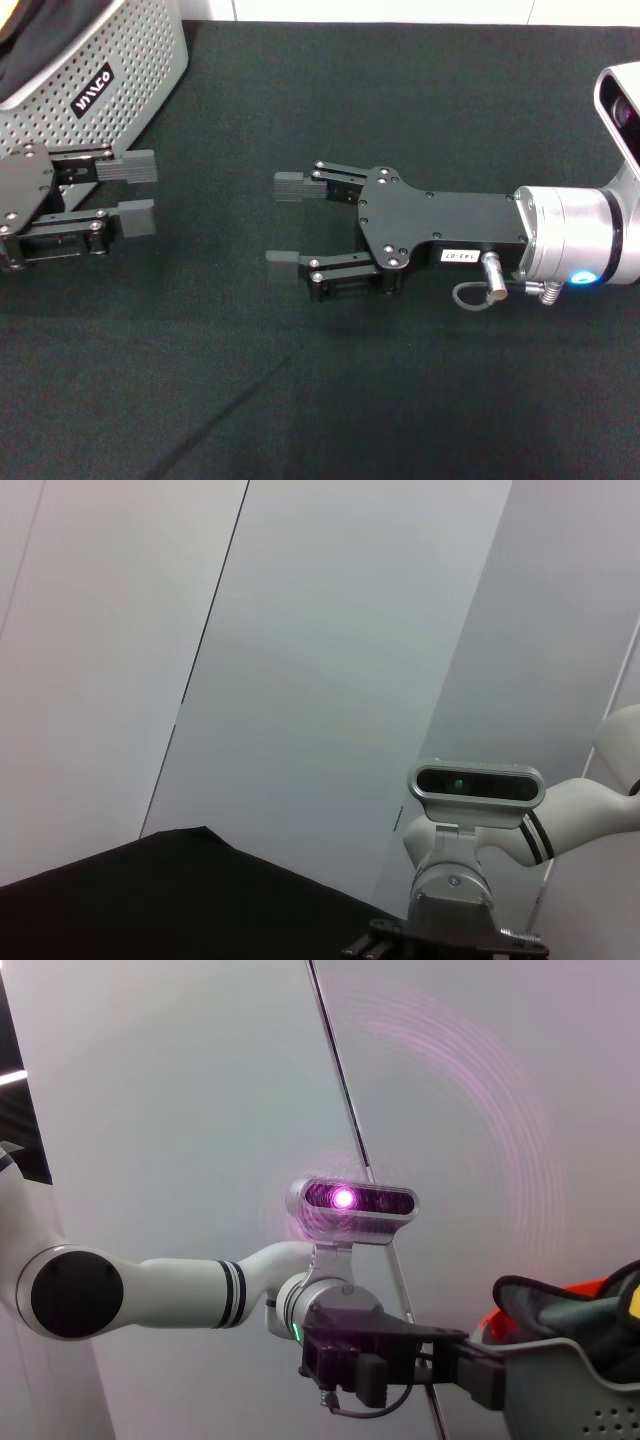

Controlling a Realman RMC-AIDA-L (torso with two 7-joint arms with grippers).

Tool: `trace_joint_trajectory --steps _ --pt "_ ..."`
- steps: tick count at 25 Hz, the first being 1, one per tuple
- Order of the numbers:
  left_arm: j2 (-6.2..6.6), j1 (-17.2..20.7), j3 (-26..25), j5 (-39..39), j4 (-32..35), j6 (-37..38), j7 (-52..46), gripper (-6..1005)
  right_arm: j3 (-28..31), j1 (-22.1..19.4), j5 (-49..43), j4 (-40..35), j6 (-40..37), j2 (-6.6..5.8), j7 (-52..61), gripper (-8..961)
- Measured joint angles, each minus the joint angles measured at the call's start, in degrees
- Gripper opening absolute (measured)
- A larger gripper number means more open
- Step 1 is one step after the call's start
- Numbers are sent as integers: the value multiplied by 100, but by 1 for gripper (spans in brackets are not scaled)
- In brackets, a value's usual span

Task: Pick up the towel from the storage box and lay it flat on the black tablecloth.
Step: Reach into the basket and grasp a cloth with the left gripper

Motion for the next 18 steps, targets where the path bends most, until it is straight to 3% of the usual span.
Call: trace_joint_trajectory --steps 8,12,15,18 --pt "-30 9 -31 -12 37 2 -48 627 0 1 0 8 0 0 -21 871" --pt "-58 -22 -436 -88 272 35 -486 625 69 -8 -3 27 0 -1 -23 871" --pt "-129 -24 -658 -130 780 45 -915 623 138 -72 -27 24 3 -7 -30 871" --pt "-304 9 -930 -129 1873 13 -1519 623 208 -119 -49 13 8 -18 -63 871"
